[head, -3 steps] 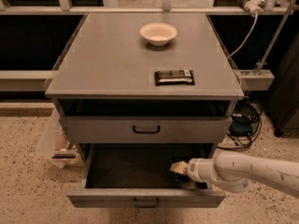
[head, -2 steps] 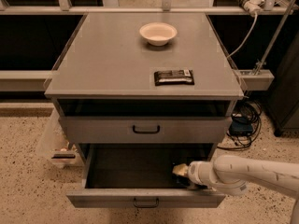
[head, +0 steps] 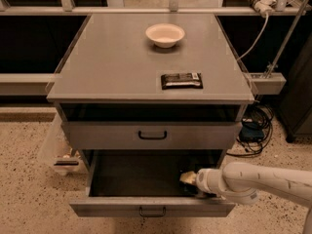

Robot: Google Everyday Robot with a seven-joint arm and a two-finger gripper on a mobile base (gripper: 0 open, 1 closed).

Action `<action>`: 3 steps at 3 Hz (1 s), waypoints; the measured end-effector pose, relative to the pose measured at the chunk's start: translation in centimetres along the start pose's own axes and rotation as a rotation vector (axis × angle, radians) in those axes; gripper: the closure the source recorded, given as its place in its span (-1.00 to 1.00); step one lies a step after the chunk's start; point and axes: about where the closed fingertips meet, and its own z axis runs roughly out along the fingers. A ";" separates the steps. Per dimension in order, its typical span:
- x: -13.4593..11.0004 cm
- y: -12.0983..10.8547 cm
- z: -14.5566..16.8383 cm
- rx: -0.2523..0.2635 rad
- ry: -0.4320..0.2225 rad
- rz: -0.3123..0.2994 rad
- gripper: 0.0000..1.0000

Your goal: Place rxbar blueberry into middle drawer

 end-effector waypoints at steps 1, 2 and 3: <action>0.0 0.0 0.0 0.000 0.000 0.000 -0.31; 0.0 0.0 0.0 0.000 0.000 0.000 -0.74; 0.0 0.0 0.0 0.000 0.000 0.000 -1.00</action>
Offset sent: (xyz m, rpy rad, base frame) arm 0.0000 0.0000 0.0000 0.0000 0.0000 0.0000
